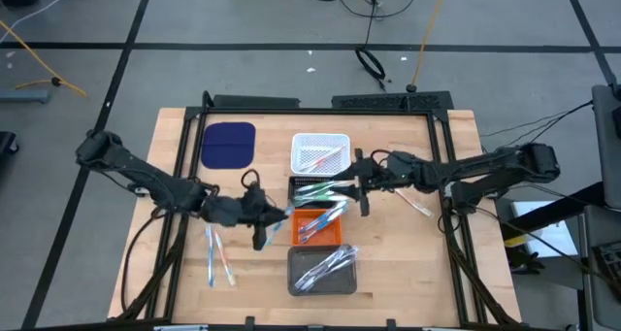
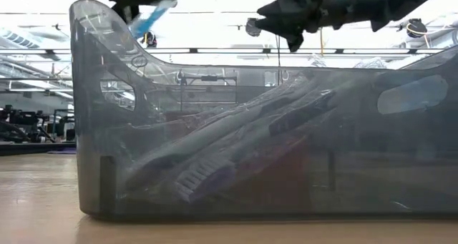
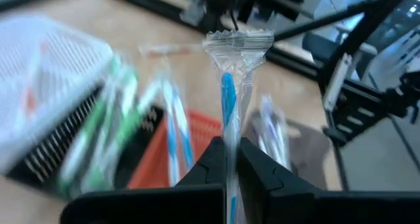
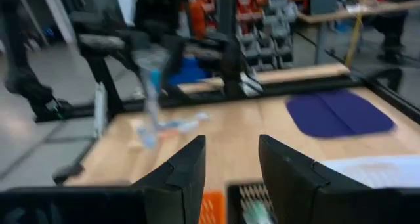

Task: Pick & Place Toothbrushes
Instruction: Put the blue toothbrush into the orange basket, then put the orange toothbrush into the white basket

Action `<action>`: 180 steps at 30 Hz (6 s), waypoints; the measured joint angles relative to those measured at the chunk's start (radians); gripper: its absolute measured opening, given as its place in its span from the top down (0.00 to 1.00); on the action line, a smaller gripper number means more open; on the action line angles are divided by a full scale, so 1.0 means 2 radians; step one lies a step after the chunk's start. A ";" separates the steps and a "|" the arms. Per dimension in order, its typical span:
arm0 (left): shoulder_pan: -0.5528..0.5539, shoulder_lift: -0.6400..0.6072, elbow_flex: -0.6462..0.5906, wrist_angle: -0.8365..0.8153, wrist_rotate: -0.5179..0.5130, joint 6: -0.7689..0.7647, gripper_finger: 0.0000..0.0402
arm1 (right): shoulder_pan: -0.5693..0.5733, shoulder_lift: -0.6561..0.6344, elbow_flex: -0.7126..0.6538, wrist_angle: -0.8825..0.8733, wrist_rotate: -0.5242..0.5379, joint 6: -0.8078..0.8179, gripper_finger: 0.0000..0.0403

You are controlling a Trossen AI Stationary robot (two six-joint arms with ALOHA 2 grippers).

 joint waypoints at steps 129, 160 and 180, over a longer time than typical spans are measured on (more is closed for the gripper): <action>0.068 0.020 0.000 0.090 0.042 0.158 0.66 | 0.115 0.284 0.030 0.297 0.119 -0.001 0.49; 0.068 0.020 0.000 0.091 0.042 0.161 0.66 | 0.116 0.022 0.029 -0.211 0.176 -0.002 0.51; 0.068 0.020 0.000 0.089 0.029 0.165 0.66 | 0.111 -0.088 0.029 -0.631 0.242 0.242 0.51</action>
